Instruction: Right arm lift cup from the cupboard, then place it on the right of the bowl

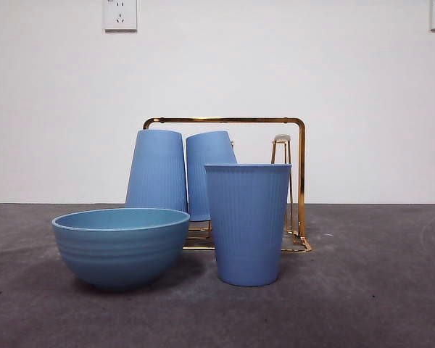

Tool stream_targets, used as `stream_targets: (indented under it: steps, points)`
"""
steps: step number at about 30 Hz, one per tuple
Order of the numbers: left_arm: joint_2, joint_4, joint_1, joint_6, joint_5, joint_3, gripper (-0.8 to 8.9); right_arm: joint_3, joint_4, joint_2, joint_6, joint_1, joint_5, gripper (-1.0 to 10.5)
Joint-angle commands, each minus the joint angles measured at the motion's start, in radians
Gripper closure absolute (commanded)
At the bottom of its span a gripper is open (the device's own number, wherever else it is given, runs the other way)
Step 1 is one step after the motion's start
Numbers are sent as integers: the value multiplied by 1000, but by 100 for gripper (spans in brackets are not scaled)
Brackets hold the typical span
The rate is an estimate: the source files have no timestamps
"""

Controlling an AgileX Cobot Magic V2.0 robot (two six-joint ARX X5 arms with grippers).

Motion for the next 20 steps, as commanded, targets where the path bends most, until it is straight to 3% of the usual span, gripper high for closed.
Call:
stream_targets:
  steps: [1, 7, 15, 20]
  points:
    - [-70, 50, 57, 30, -3, -111, 806, 14, 8, 4, -11, 4, -2, 929]
    - [-180, 131, 119, 27, -3, -294, 806, 14, 8, 4, -11, 4, -2, 929]
    - [-180, 329, 121, -11, -5, -430, 806, 14, 8, 4, -11, 4, -2, 929]
    - [-180, 241, 120, -11, -27, -428, 806, 14, 9, 4, -10, 4, -2, 929]
